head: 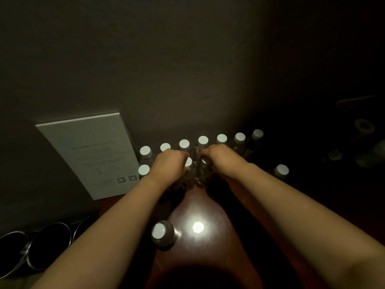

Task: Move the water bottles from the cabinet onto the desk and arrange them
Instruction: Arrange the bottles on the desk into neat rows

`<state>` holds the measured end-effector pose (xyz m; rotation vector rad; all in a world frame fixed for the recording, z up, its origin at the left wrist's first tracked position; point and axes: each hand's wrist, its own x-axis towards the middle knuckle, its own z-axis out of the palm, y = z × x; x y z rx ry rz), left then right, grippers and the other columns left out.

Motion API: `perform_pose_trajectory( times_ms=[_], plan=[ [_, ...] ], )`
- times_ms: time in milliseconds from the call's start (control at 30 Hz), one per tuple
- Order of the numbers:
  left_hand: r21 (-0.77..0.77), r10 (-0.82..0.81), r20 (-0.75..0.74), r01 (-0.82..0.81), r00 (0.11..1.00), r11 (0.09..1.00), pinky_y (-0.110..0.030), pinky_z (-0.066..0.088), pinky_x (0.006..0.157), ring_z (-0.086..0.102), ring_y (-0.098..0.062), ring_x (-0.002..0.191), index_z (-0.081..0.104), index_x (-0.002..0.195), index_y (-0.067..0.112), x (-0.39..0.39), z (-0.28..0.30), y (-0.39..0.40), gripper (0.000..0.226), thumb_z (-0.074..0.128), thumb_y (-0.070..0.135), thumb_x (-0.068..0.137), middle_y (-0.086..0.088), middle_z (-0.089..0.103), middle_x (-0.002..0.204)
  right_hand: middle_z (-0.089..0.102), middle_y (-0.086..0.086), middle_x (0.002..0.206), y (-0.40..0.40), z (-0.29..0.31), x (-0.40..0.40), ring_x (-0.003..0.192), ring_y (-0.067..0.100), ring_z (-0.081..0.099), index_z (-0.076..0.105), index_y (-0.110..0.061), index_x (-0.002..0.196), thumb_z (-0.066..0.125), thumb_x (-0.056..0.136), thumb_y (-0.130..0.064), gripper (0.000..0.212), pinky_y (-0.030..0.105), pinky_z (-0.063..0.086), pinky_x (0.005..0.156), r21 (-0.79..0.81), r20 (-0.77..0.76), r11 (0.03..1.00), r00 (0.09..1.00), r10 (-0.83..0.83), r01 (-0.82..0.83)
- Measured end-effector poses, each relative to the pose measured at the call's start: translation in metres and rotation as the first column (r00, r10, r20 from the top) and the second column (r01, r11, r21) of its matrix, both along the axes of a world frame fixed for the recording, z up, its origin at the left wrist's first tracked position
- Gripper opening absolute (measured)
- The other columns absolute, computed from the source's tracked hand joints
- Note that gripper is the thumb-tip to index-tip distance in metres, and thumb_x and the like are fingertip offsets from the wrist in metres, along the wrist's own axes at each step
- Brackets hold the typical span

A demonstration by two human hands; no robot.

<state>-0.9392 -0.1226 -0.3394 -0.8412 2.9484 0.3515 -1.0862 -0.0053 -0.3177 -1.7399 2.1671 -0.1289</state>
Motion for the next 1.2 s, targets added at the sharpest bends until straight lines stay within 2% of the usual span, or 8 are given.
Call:
perform_pose_trajectory(
  times_ms=[167, 333, 400, 500, 600, 867, 1067, 1200],
  plan=[
    [-0.022, 0.000, 0.019, 0.000, 1.000, 1.000, -0.030, 0.040, 0.064, 0.063, -0.025, 0.088, 0.050, 0.079, 0.026, -0.001, 0.003, 0.003, 0.021, 0.068, 0.036, 0.086, 0.000, 0.068, 0.087, 0.066, 0.010, 0.114, 0.000, -0.001, -0.003, 0.106, 0.028, 0.061, 0.065, -0.016, 0.118, 0.061, 0.085, -0.010, 0.034, 0.040, 0.048, 0.091, 0.004, 0.041, 1.000, 0.999, -0.031, 0.031],
    [0.010, 0.004, 0.094, -0.005, 0.996, 1.000, -0.033, 0.047, 0.067, 0.063, -0.027, 0.091, 0.061, 0.091, 0.020, -0.009, 0.010, 0.007, 0.019, 0.067, 0.037, 0.085, -0.002, 0.063, 0.089, 0.061, 0.006, 0.127, 0.012, 0.003, -0.014, 0.116, 0.027, 0.057, 0.041, -0.028, 0.145, 0.080, 0.075, -0.021, 0.081, 0.039, 0.047, 0.097, 0.034, 0.089, 0.990, 0.986, -0.140, 0.138],
    [0.017, -0.017, 0.064, 0.016, 0.998, 1.000, -0.035, 0.051, 0.073, 0.062, -0.027, 0.096, 0.064, 0.105, 0.021, -0.015, 0.011, 0.012, 0.031, 0.069, 0.043, 0.084, -0.005, 0.065, 0.100, 0.061, 0.007, 0.125, 0.022, 0.008, -0.025, 0.114, 0.028, 0.057, 0.046, -0.026, 0.141, 0.080, 0.074, -0.025, 0.074, 0.038, 0.048, 0.094, -0.004, 0.058, 0.980, 0.979, -0.198, 0.198],
    [0.010, -0.060, -0.055, 0.060, 0.997, 0.998, -0.037, 0.051, 0.080, 0.061, -0.027, 0.105, 0.059, 0.129, 0.028, -0.026, 0.010, 0.022, 0.046, 0.066, 0.047, 0.087, -0.005, 0.063, 0.114, 0.062, 0.007, 0.111, 0.044, 0.016, -0.048, 0.103, 0.026, 0.060, 0.062, -0.020, 0.122, 0.077, 0.078, -0.024, 0.046, 0.032, 0.050, 0.081, -0.004, -0.054, 0.963, 0.961, -0.270, 0.270],
    [0.013, -0.119, -0.119, 0.121, 0.986, 0.993, -0.039, 0.050, 0.087, 0.058, -0.027, 0.114, 0.057, 0.134, 0.024, -0.041, 0.008, 0.034, 0.049, 0.065, 0.043, 0.090, -0.006, 0.063, 0.125, 0.062, 0.004, 0.103, 0.071, 0.025, -0.070, 0.093, 0.020, 0.061, 0.068, -0.021, 0.106, 0.074, 0.082, -0.022, 0.025, 0.031, 0.050, 0.075, 0.044, -0.087, 0.932, 0.931, -0.354, 0.359],
    [-0.017, -0.134, -0.051, 0.133, 0.990, 0.991, -0.039, 0.053, 0.081, 0.064, -0.031, 0.102, 0.069, 0.118, 0.020, -0.053, 0.006, 0.044, 0.031, 0.065, 0.030, 0.089, -0.009, 0.070, 0.112, 0.064, -0.001, 0.098, 0.122, 0.026, -0.082, 0.085, 0.015, 0.061, 0.066, -0.022, 0.109, 0.073, 0.084, -0.027, 0.027, 0.030, 0.054, 0.069, 0.232, -0.247, 0.868, 0.890, -0.383, 0.438],
    [-0.009, -0.101, -0.027, 0.101, 0.995, 0.995, -0.038, 0.053, 0.078, 0.064, -0.028, 0.098, 0.067, 0.118, 0.018, -0.053, 0.007, 0.042, 0.032, 0.064, 0.030, 0.088, -0.007, 0.070, 0.106, 0.064, 0.012, 0.097, 0.134, 0.020, -0.087, 0.089, 0.029, 0.062, 0.067, -0.011, 0.102, 0.058, 0.089, -0.014, 0.016, 0.033, 0.051, 0.072, 0.227, -0.151, 0.856, 0.885, -0.440, 0.464],
    [0.011, -0.052, -0.051, 0.053, 0.997, 0.999, -0.037, 0.052, 0.073, 0.064, -0.027, 0.091, 0.067, 0.109, 0.017, -0.049, 0.008, 0.039, 0.027, 0.063, 0.032, 0.087, -0.006, 0.070, 0.097, 0.065, 0.007, 0.094, 0.123, 0.020, -0.081, 0.084, 0.022, 0.062, 0.066, -0.014, 0.096, 0.052, 0.093, -0.019, 0.016, 0.039, 0.054, 0.080, 0.210, -0.135, 0.903, 0.926, -0.352, 0.374]
  ],
)
